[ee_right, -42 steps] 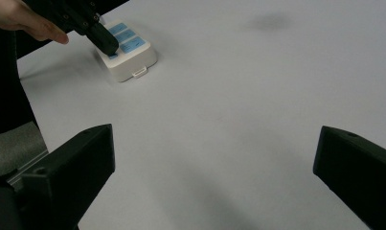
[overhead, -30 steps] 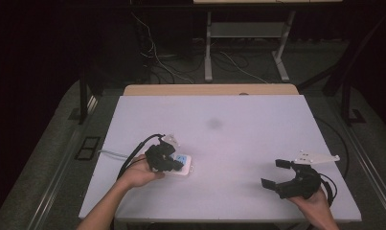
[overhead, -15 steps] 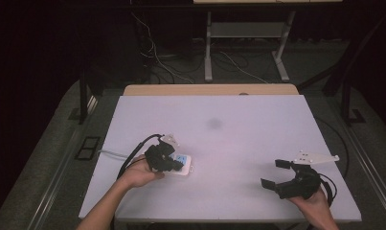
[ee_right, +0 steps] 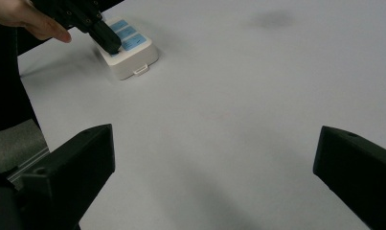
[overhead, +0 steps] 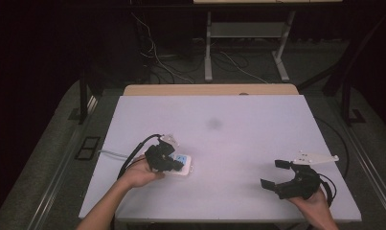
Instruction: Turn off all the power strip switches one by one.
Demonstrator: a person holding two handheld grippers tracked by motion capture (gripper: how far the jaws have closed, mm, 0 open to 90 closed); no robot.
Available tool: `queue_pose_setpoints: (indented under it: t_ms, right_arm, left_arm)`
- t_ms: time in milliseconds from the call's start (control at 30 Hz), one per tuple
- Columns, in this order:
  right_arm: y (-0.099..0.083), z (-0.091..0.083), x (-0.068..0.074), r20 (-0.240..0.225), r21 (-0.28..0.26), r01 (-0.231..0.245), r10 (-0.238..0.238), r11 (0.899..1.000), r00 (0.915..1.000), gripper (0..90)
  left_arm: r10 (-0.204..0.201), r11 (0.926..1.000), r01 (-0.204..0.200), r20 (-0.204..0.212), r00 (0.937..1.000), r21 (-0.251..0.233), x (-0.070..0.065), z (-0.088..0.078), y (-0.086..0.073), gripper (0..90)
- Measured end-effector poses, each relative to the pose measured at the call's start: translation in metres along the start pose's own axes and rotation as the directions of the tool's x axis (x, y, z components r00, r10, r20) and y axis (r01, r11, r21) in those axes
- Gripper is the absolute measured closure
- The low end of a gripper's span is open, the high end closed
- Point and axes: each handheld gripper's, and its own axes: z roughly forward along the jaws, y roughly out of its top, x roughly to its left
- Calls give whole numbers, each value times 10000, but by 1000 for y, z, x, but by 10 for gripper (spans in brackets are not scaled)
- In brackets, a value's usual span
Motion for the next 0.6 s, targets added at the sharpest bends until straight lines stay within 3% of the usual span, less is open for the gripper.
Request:
queue_pose_setpoints:
  t_ms: [400,533,600]
  right_arm:
    - [0,0,-1,27,-17,-32,32,10000,10000,3]
    - [0,-1,-2,32,-50,-44,44,10000,10000,3]
    - [0,-1,-2,33,-55,-46,46,10000,10000,3]
  left_arm:
    - [80,10000,-80,-25,10000,-8,-1,0,1,896]
    - [316,9995,-317,-153,9994,-44,-3,0,0,895]
    - [207,9992,-208,-25,9998,-351,-2,-3,-1,895]
